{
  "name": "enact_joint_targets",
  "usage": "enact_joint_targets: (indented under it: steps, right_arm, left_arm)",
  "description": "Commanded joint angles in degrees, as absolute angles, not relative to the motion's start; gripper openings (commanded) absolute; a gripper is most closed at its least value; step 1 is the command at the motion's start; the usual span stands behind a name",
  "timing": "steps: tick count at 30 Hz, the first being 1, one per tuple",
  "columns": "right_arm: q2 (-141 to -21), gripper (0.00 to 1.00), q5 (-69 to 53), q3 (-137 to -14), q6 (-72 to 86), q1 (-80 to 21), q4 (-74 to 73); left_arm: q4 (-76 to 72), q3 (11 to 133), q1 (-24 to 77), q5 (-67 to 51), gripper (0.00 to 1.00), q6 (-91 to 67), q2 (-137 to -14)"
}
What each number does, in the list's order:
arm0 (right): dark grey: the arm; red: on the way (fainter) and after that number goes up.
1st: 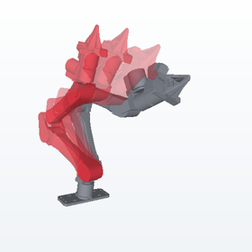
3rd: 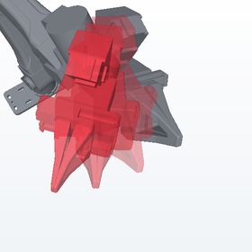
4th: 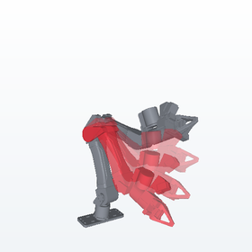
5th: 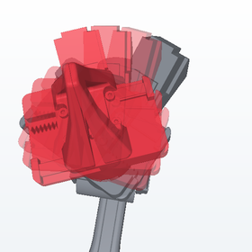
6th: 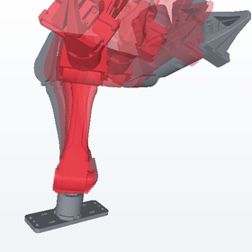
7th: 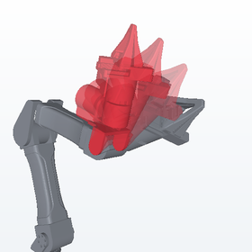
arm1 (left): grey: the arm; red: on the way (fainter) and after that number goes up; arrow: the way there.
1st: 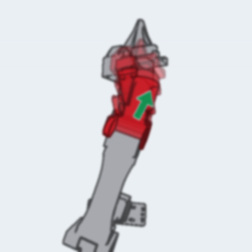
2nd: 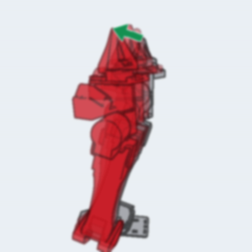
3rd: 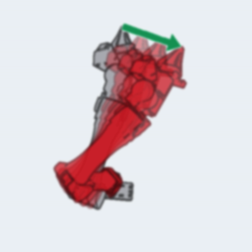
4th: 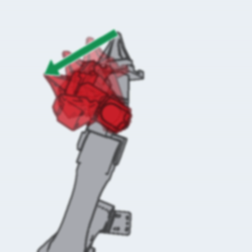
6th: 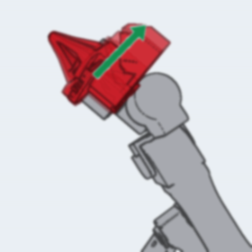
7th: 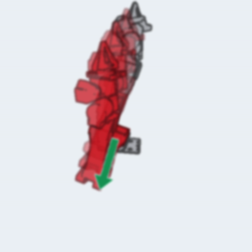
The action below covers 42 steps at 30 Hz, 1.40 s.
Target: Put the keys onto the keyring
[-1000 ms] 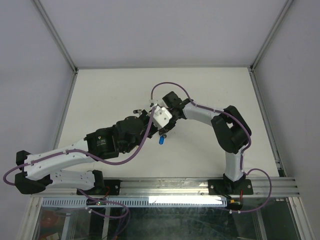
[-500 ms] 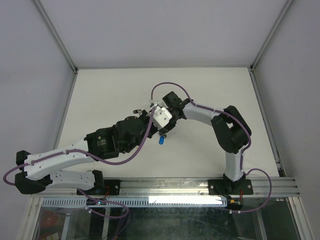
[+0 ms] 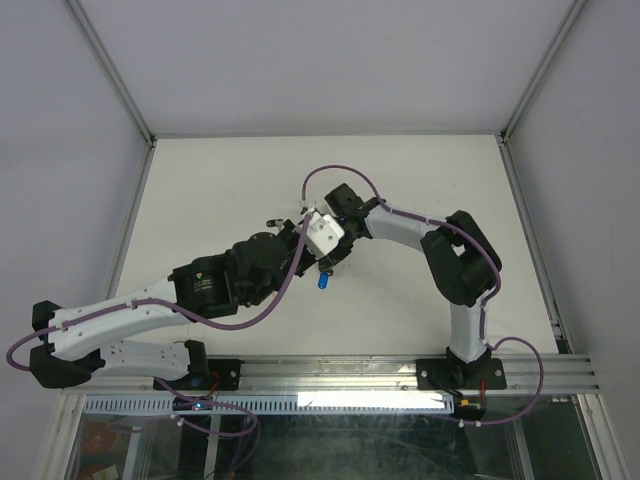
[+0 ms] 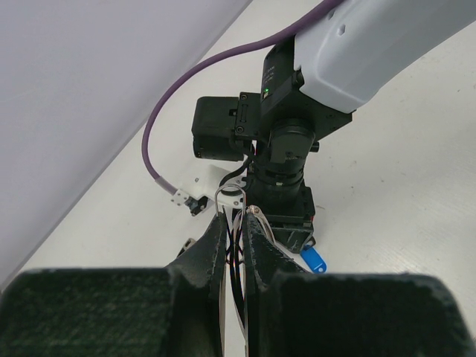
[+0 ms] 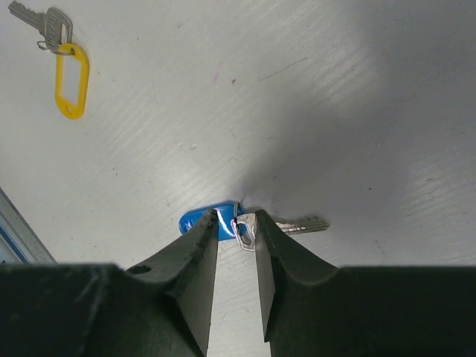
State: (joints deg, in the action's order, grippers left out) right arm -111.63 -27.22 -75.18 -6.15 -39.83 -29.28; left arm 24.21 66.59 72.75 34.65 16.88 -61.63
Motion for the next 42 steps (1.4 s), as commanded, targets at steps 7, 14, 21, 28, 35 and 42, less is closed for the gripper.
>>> enact_joint_targets:
  steps: [7,14,21,28,35,42]
  right_arm:
    - [-112.7,0.27,-27.4,-75.4,-6.5,-40.3,-28.5]
    - [-112.6,0.11,-28.2,-75.6,-6.6,-40.4,-28.5]
    - [-109.5,0.00,-29.1,-74.9,-6.3,-40.2,-28.2]
    - [-98.6,0.00,-29.1,-68.9,-1.9,-38.2,-21.7]
    - [-84.4,0.00,-29.0,-62.7,1.0,-35.1,-15.6]
    - [-67.5,0.00,-31.2,-56.0,4.4,-31.6,-2.8]
  left_arm:
    - [22.1,66.9,72.8,35.4,0.00,16.6,-61.2]
    - [22.1,66.8,72.9,35.4,0.00,16.7,-61.0]
    - [22.1,66.6,72.9,35.7,0.00,16.5,-60.7]
    - [19.0,64.3,72.8,34.6,0.00,17.4,-58.1]
    - [15.3,63.1,72.9,31.1,0.00,18.6,-55.1]
    - [14.2,64.8,72.8,27.8,0.00,19.1,-55.5]
